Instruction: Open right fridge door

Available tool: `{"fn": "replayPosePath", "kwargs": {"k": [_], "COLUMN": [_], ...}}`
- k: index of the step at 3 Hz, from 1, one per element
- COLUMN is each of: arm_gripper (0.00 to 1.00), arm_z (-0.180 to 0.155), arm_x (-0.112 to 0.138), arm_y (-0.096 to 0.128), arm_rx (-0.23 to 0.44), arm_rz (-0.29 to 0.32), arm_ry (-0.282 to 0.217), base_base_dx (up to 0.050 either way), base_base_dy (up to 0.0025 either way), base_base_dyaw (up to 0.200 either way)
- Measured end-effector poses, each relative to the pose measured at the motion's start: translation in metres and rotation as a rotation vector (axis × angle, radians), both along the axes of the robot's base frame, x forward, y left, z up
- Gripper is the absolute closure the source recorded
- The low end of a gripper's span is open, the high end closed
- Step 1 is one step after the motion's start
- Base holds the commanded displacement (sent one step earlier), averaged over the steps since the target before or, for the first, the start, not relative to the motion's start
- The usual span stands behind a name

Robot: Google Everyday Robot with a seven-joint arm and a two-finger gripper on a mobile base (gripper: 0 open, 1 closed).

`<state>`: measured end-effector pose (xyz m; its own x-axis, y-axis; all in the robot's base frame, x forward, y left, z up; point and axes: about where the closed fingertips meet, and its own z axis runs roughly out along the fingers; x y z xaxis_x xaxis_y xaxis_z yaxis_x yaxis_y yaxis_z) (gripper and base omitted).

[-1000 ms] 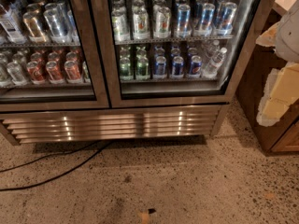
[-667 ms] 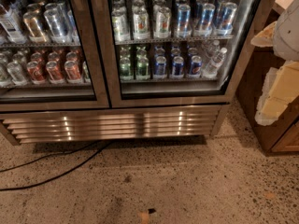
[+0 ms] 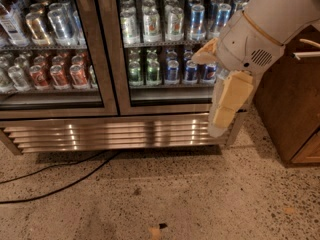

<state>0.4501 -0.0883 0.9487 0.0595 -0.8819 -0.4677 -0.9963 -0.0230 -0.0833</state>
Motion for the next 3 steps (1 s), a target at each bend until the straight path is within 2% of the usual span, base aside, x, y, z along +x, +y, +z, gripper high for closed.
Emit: {"fn": "replayPosePath", "kwargs": {"k": [1,2,3], "arm_gripper": [0.00,0.00,0.00], "arm_z": [0.003,-0.018,-0.044], "arm_x": [-0.003,-0.003,-0.009], "arm_y": [0.044,0.060,0.061], "arm_rx": [0.209,0.483,0.818], "arm_rz": [0.123,0.215,0.210], "arm_ry": [0.050,0.107,0.169], "base_base_dx": [0.000,0.000,0.000], "base_base_dy": [0.00000,0.00000,0.00000], "base_base_dyaw": [0.000,0.000,0.000]}}
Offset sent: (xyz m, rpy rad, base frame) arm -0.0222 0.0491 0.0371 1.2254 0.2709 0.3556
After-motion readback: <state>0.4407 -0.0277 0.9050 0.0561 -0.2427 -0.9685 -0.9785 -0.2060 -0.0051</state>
